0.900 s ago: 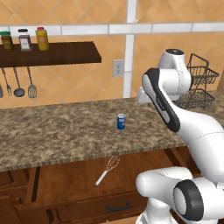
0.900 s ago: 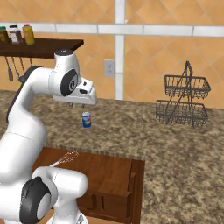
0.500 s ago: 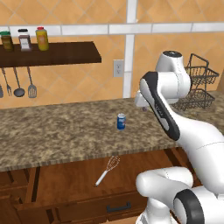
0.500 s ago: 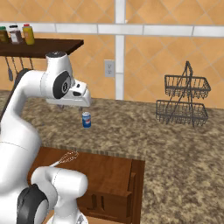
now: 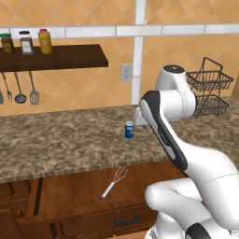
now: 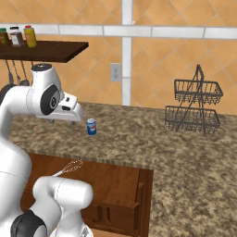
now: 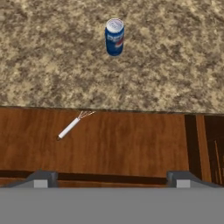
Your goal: Pick the whisk from the drawer and place it on the counter.
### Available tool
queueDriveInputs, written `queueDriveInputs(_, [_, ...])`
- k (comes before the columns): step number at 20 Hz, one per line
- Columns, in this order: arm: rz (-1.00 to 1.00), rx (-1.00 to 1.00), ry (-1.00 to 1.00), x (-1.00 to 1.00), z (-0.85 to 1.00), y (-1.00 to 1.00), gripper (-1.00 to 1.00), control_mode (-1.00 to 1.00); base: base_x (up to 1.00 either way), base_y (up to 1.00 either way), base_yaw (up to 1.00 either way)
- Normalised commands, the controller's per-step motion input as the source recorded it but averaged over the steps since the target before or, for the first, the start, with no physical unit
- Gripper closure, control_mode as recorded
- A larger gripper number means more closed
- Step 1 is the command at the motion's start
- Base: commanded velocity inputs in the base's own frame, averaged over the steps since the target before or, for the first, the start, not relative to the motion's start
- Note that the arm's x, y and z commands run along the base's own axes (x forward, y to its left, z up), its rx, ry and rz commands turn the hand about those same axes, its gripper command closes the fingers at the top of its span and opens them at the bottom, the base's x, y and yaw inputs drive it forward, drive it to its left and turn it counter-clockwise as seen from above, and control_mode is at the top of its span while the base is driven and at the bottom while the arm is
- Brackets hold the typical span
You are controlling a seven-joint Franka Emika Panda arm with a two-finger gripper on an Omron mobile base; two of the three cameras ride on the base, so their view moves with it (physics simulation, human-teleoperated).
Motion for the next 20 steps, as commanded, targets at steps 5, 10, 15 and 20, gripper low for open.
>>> queueDriveInputs(5, [0.00,0.00,0.01,0.00,0.00,0.00,-1.00,-1.00,0.00,0.00,0.00])
queueDriveInputs(10, [0.00,0.01,0.00,-0.07,0.00,0.00,-1.00,-1.00,0.00,0.00,0.00])
queueDriveInputs(15, [0.01,0.00,0.00,-0.42,-0.06,0.11,-1.00,-1.00,0.00,0.00,0.00])
queueDriveInputs(20, [0.00,0.00,0.00,0.00,0.00,0.00,-1.00,-1.00,0.00,0.00,0.00])
